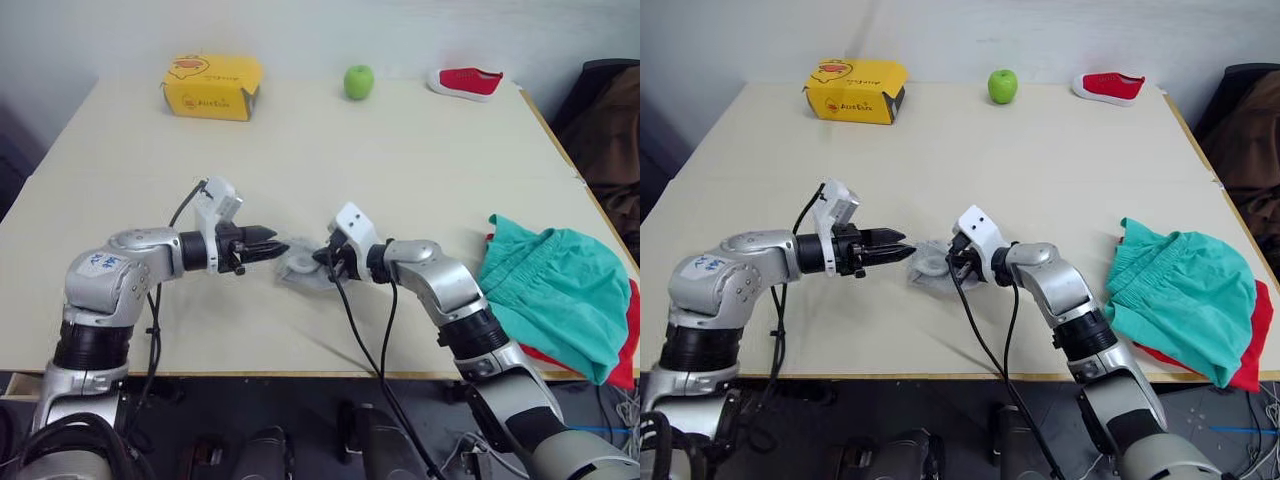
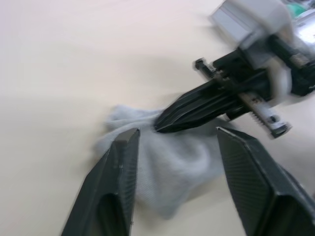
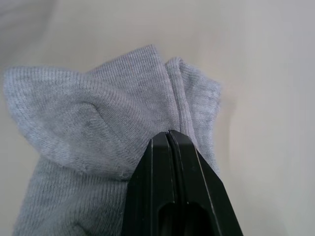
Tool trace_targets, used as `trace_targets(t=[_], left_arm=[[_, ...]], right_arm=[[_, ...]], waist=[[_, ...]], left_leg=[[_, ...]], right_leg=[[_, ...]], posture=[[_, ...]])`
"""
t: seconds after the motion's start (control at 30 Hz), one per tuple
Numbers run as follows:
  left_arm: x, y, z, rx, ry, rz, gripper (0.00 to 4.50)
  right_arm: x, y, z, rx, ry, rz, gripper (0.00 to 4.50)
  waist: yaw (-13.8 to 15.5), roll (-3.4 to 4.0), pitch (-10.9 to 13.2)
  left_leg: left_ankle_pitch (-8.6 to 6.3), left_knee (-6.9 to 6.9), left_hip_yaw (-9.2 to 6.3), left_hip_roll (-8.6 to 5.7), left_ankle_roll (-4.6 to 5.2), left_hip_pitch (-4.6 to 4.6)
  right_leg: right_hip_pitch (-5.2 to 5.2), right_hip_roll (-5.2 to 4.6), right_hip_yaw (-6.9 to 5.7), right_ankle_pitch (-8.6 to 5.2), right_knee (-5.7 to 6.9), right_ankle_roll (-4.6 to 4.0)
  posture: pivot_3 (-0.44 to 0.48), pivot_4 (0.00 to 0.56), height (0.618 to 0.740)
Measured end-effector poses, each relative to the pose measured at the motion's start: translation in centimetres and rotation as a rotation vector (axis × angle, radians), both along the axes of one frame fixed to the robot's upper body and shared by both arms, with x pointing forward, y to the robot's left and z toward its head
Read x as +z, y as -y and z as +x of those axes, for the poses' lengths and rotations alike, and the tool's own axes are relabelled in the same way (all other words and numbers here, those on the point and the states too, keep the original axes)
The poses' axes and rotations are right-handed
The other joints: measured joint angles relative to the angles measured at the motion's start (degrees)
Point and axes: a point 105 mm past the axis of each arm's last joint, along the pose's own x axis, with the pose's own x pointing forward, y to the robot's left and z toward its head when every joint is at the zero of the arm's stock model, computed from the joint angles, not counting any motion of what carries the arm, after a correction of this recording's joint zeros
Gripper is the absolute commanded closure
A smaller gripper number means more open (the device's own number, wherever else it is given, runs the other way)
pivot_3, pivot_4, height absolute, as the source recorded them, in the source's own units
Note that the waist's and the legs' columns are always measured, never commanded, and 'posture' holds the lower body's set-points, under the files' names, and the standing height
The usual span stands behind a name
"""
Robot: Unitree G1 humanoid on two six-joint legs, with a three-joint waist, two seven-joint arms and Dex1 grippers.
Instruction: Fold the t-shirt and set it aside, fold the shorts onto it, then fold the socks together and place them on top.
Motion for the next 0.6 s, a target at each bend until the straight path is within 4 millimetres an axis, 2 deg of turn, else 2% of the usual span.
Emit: trace_targets(t=[0.13, 0.17, 0.37, 0.47, 0.6], left_arm=[[-1.6, 1.1, 1.5, -0.051, 0.029, 0.087, 4.38], [-2.0, 1.6, 1.6, -0.071, 0.023, 0.092, 4.48], [-4.1, 4.6, 1.1, -0.195, 0.007, 0.139, 4.48], [-4.7, 4.8, 1.4, -0.207, 0.037, 0.201, 4.48], [-4.9, 5.0, 1.9, -0.203, 0.079, 0.242, 4.48]], right_arm=[[0.0, 0.0, -0.2, 0.002, 0.005, 0.005, 4.5], [0.1, 0.0, -0.2, 0.002, 0.007, 0.005, 4.5], [0.2, 0.3, -0.3, -0.018, 0.012, 0.006, 4.5], [0.5, 0.6, -0.5, -0.041, 0.002, 0.025, 4.5], [1.7, -0.3, -1.2, -0.027, 0.0, 0.074, 4.5]], waist=[[0.07, 0.0, 0.0], [0.01, 0.0, 0.0], [-0.27, 0.0, 0.0], [-0.21, 0.0, 0.0], [-0.18, 0.0, 0.0]], left_leg=[[-0.01, 0.01, 0.01, -0.01, 0.05, -0.13], [-0.01, 0.01, 0.01, -0.01, 0.05, -0.18], [0.0, 0.03, 0.03, -0.01, 0.08, -0.25], [0.03, 0.03, 0.02, -0.01, 0.09, -0.21], [0.04, 0.04, 0.02, -0.01, 0.1, -0.15]], right_leg=[[-0.06, 0.0, -0.01, 0.01, -0.06, 0.02], [-0.1, 0.0, -0.02, 0.01, -0.08, 0.03], [-0.18, 0.0, -0.04, 0.02, -0.04, 0.04], [-0.18, 0.0, -0.03, 0.02, 0.04, 0.04], [-0.15, -0.01, -0.02, 0.02, 0.09, 0.04]], posture=[[0.0, 0.15, 0.74], [0.0, 0.15, 0.74], [0.0, 0.15, 0.74], [0.0, 0.15, 0.74], [0.0, 0.15, 0.74]])
